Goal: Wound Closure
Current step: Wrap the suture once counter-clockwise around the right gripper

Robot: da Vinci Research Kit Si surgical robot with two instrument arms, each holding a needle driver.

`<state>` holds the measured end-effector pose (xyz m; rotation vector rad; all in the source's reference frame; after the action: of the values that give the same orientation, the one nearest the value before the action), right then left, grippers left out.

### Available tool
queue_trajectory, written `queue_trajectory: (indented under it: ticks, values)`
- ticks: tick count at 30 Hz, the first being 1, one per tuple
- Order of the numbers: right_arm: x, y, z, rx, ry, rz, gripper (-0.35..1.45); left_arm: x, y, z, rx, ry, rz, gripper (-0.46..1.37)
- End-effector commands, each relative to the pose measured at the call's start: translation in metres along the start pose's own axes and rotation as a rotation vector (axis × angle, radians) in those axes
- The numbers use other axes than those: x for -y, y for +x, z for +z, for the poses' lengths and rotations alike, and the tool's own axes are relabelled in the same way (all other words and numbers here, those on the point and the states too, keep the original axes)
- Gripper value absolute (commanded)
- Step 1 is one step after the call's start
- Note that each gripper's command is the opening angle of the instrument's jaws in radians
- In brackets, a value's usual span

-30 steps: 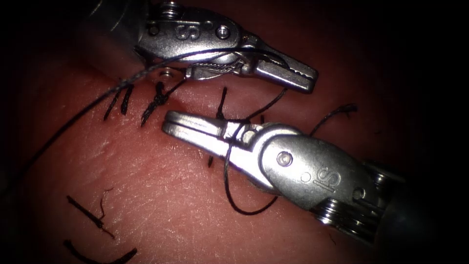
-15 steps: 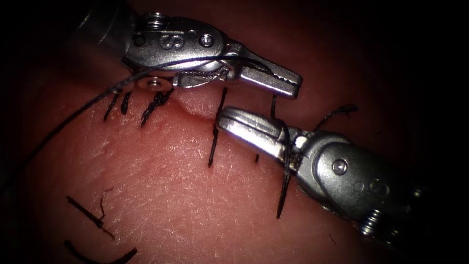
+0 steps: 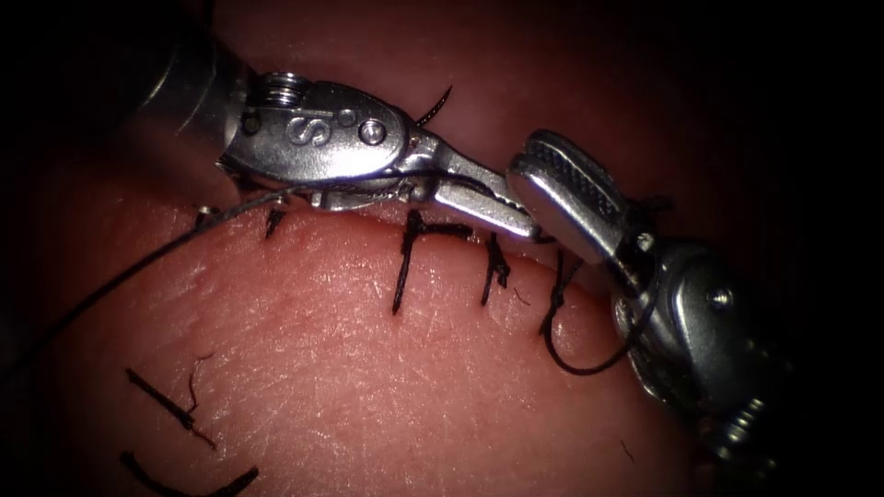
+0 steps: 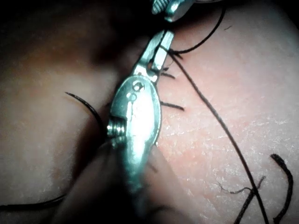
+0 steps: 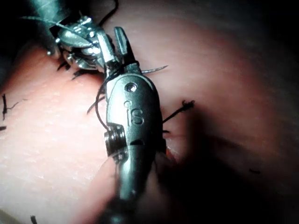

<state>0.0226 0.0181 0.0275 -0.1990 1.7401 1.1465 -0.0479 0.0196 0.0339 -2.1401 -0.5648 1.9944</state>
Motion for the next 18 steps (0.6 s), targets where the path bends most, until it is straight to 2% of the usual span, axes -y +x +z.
queue_trajectory:
  ticks: [1,4,6,8,11,18]
  values:
    - [0.0006,0.0,0.0001,-0.001,-0.045,0.054,0.44,-0.0002,0.0001,0.0,0.001,-0.002,-0.002,-0.35]
    - [0.0009,-0.0004,-0.0002,0.007,-0.118,0.098,0.5,-0.0005,0.0003,-0.0001,0.001,-0.003,-0.002,-0.35]
    - [0.001,-0.0007,-0.0004,0.031,-0.158,0.141,0.68,-0.0007,0.0004,-0.0002,0.0,-0.004,-0.002,-0.35]
    - [0.001,-0.0011,-0.0008,0.078,-0.183,0.136,0.76,-0.001,0.0005,-0.0003,0.0,-0.005,0.004,-0.35]
    - [0.001,-0.0017,-0.0015,0.117,-0.225,0.17,0.75,-0.0013,0.0007,-0.0006,0.001,0.0,0.004,-0.35]
    - [0.0008,-0.0022,-0.0031,0.144,-0.313,0.215,0.6,-0.0024,0.001,-0.0005,0.008,0.002,0.012,-0.35]
